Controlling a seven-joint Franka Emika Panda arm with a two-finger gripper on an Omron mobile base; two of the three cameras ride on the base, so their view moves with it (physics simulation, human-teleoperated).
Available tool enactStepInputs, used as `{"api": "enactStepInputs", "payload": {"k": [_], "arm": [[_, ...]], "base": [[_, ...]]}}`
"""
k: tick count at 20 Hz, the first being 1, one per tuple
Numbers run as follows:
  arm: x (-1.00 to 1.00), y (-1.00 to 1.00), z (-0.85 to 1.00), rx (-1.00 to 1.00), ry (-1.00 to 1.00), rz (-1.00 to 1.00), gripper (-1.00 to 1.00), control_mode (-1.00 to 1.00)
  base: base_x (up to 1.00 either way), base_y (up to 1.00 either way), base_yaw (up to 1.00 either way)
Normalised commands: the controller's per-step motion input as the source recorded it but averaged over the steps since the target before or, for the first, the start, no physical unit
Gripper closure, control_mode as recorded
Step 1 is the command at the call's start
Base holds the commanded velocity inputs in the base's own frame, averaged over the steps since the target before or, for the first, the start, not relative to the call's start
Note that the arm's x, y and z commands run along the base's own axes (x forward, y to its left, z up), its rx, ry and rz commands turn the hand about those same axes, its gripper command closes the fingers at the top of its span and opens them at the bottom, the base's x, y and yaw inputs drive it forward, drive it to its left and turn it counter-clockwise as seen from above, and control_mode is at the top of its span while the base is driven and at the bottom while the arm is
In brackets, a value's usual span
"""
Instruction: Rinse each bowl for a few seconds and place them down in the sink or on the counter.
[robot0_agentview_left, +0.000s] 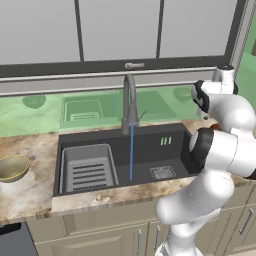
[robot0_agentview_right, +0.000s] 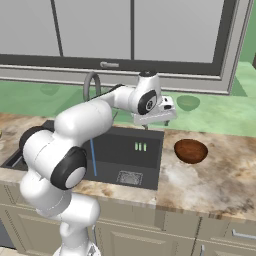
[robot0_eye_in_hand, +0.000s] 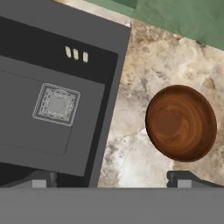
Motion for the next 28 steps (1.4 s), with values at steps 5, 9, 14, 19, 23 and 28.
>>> {"api": "enactStepInputs", "payload": {"k": [5,9,14,19,23,28], "arm": [[-0.04,-0.17,-0.09,-0.01,0.03,0.04,-1.0,-1.0],[-0.07,-0.15,-0.12,-0.01,0.03,0.02,-1.0,-1.0],[-0.07,-0.13,-0.13,-0.01,0.02,0.02,-1.0,-1.0],[-0.05,-0.1,-0.14,-0.02,0.03,0.02,-1.0,-1.0],[-0.01,-0.1,-0.12,-0.02,0.02,0.03,-1.0,-1.0],[0.01,-0.1,-0.08,-0.02,0.01,0.04,-1.0,-1.0]], "base": [[0.0,0.0,0.0],[0.0,0.0,0.0],[0.0,0.0,0.0],[0.0,0.0,0.0],[0.0,0.0,0.0],[0.0,0.0,0.0]]}}
